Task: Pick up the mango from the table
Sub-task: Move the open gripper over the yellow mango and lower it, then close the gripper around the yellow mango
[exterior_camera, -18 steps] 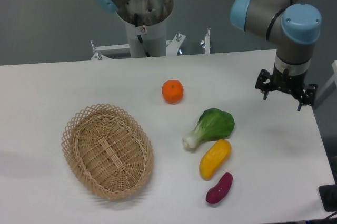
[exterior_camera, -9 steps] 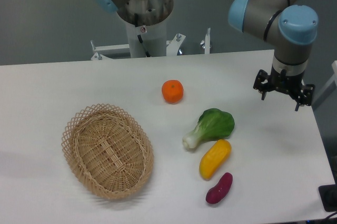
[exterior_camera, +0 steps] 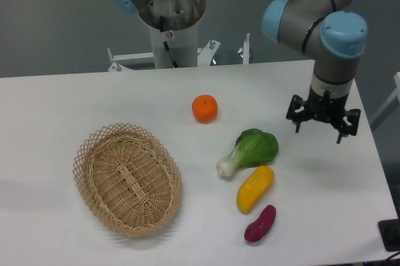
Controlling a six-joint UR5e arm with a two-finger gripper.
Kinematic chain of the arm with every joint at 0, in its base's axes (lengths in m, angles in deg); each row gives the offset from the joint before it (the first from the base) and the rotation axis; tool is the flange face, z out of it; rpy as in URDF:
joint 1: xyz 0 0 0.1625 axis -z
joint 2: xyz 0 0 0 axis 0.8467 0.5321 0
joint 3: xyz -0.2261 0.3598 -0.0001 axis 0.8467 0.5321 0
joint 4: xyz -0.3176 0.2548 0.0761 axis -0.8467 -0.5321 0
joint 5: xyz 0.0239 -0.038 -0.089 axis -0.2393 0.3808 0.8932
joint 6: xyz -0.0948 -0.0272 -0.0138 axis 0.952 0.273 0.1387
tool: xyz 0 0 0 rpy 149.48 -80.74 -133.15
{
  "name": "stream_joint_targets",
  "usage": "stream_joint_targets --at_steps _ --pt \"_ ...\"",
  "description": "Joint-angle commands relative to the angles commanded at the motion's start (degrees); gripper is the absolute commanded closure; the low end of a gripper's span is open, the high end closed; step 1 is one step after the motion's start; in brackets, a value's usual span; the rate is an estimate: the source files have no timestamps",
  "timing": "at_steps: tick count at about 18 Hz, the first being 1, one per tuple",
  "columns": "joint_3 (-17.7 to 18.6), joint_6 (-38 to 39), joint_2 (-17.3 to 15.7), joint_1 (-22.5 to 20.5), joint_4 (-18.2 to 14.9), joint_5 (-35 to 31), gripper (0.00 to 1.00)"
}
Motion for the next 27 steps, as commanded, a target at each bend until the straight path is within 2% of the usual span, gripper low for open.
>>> stream_joint_targets --at_steps 3,9,14,20,27 --pt "0.09 5.37 1.49 2.64 3.00 0.00 0.00" --pt "1.06 13.29 4.74 6.95 3.09 -0.35 0.00" --pt "1.23 14.26 7.73 9.50 3.96 -1.14 0.00" --pt "1.14 14.08 9.14 9.68 4.76 -1.05 0.00" --pt "1.58 13.91 10.73 10.03 8.54 -1.49 0.00"
